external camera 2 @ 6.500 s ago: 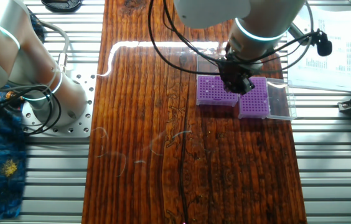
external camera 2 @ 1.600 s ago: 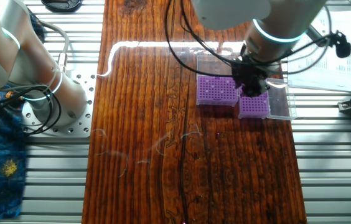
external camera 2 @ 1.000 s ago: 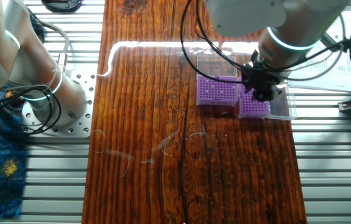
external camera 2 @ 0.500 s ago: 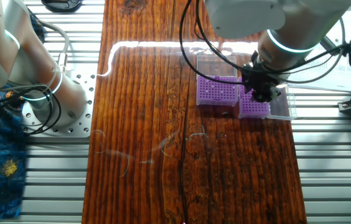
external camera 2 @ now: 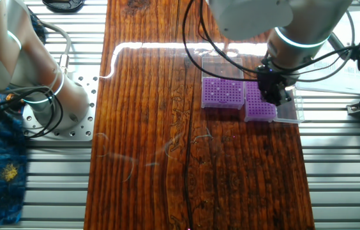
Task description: Transfer all small pipette tips from one holder to another
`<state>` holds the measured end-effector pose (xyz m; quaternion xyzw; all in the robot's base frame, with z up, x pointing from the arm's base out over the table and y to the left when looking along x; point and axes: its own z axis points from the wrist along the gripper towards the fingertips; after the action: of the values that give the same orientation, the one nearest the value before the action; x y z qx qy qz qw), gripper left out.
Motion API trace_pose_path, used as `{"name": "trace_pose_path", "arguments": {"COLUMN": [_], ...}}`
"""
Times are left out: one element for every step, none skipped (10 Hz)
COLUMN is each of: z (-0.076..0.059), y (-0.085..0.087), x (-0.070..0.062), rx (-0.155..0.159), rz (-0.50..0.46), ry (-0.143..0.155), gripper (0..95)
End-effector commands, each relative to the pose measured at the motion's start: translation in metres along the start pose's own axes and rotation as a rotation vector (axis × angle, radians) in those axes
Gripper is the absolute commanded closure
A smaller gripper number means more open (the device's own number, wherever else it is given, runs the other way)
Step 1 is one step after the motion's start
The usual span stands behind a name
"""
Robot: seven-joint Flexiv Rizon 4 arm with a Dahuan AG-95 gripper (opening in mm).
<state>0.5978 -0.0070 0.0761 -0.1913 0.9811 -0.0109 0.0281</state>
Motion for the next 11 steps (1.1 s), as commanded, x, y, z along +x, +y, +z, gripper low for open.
{"name": "trace_pose_path", "arguments": {"z": [0.004,0.005,0.007,0.010,0.012,0.013,0.013,0.014,0.016,0.017,0.018], "y": [-0.004,-0.007,-0.009,-0.011,-0.011,-0.011,-0.011,-0.011,-0.012,-0.012,-0.012], "x": [-0.005,-0.009,-0.010,-0.010,-0.010,-0.011,-0.011,-0.012,-0.012,-0.012,-0.012], "rx": [0.010,0.010,0.013,0.010,0.010,0.011,0.011,0.011,0.011,0.012,0.012], "rz": [-0.023,-0.031,-0.039,-0.037,-0.038,-0.044,-0.047,-0.051,-0.054,-0.054,-0.054], "ry": [-0.021,-0.020,-0.019,-0.021,-0.023,-0.024,-0.024,-0.023,-0.023,-0.024,-0.026], "gripper": [76.0,76.0,76.0,76.0,76.0,76.0,76.0,76.0,76.0,76.0,76.0]}}
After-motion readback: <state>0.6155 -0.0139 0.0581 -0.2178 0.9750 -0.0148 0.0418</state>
